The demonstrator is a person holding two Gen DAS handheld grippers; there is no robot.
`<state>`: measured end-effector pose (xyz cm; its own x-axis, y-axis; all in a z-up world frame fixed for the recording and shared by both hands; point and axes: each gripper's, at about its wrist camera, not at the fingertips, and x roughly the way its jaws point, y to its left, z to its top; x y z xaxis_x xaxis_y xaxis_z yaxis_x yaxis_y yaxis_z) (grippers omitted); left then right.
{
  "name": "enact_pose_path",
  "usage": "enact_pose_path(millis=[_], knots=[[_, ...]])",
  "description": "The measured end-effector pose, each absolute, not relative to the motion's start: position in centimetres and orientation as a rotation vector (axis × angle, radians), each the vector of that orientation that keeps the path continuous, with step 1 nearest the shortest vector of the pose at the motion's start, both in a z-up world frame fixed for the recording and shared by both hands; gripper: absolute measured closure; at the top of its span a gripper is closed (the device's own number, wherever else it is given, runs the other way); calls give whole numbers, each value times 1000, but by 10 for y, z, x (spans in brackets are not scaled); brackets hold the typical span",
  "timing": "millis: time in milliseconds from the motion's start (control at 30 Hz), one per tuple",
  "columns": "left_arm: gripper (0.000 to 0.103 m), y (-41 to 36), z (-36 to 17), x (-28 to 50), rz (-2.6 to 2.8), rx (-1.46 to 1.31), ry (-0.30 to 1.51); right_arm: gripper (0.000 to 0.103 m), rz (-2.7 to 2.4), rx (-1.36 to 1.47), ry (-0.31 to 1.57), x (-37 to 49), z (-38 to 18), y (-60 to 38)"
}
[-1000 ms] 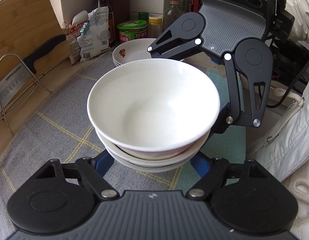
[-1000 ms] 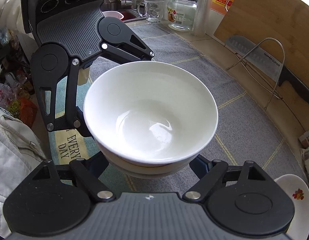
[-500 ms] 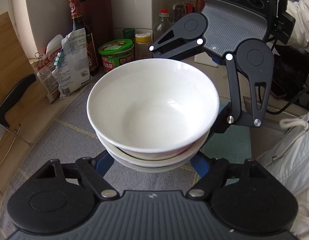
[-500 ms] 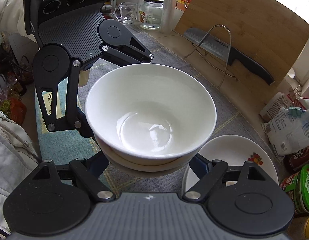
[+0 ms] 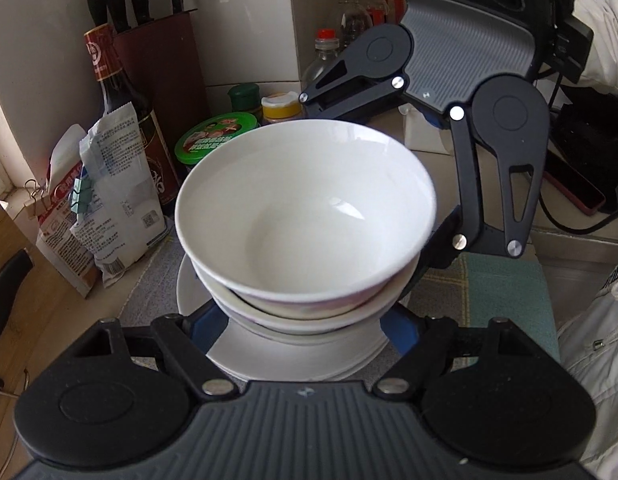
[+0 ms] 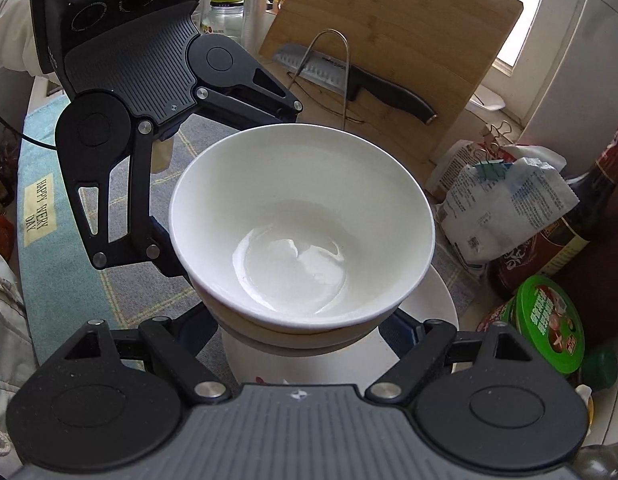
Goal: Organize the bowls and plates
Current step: 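Lower the bowl stack onto the plate stack and open both grippers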
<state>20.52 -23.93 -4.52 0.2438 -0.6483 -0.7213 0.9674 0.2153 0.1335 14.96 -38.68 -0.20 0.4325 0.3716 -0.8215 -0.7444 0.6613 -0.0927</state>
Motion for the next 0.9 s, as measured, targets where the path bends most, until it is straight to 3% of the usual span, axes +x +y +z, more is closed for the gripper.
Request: enact_pose_path(millis=[900], knots=[[20,-258,-64,231,-1204,637,641,12,703,-435,941,173,-30,-404]])
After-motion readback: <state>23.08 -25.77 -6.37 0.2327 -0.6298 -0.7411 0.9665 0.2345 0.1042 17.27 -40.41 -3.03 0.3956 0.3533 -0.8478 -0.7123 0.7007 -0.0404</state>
